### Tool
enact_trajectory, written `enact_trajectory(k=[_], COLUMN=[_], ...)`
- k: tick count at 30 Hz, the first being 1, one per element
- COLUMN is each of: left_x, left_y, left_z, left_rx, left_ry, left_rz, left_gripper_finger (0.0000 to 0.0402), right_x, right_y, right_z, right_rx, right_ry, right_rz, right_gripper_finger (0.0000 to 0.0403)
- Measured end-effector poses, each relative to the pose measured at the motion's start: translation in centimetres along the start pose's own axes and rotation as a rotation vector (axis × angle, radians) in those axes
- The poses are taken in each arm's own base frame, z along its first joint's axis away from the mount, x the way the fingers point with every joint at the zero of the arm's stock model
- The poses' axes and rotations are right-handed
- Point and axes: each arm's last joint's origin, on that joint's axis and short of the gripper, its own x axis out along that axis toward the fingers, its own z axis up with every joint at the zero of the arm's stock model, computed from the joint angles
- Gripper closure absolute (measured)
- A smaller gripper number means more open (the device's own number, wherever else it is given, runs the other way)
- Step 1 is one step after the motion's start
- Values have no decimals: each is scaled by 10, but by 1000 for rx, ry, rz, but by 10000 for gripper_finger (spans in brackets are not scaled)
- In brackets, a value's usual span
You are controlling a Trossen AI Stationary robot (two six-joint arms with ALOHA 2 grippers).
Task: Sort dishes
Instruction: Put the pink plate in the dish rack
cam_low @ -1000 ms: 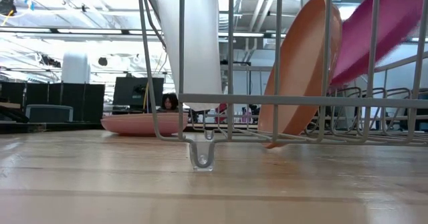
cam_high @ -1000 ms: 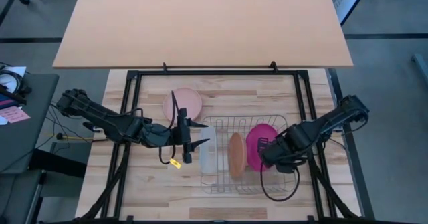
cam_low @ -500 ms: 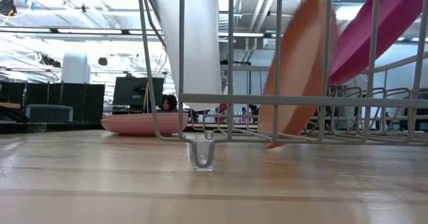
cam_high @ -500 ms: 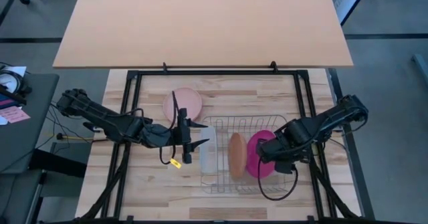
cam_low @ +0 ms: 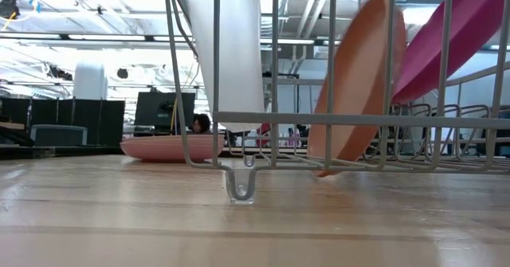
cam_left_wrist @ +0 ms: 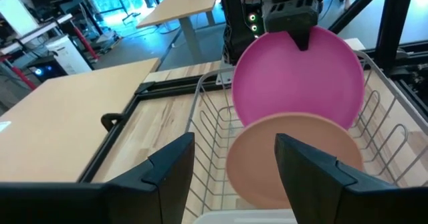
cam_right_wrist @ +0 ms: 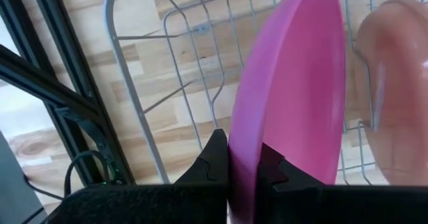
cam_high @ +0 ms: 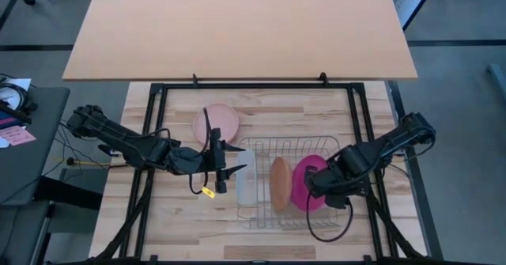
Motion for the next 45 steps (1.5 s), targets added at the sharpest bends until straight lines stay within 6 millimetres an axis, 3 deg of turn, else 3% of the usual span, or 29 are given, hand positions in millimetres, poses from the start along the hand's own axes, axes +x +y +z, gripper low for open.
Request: enact_trajectory(k=[6, 14, 19, 26, 29, 34, 41, 45], left_x=[0, 0, 0, 3, 14, 49, 98, 117], left_y=[0, 0, 0, 3, -2, -27, -58, -64], left_z=[0, 0, 0, 9, 14, 26, 63, 80], left_rx=[-3, -3, 8, -29, -11, 87, 243, 237], left_ry=[0, 0, 0, -86, -162, -232, -183, -115], left_rz=[0, 0, 0, 14, -39, -81, -189, -296], left_gripper_finger=[200, 200, 200, 200, 204, 211, 190, 185], right_x=[0, -4, -21, -55, -63, -71, -76, -76], right_y=[0, -1, 17, 51, 60, 71, 79, 80], right_z=[0, -5, -12, -37, -46, -55, -59, -59], right_rx=[25, 182, 216, 252, 309, 308, 276, 272], right_ry=[0, -6, -21, -133, -177, -217, -288, -291], right_rz=[0, -16, -108, -219, -243, -270, -220, -218], right_gripper_finger=[385, 385, 385, 385, 385, 385, 385, 385])
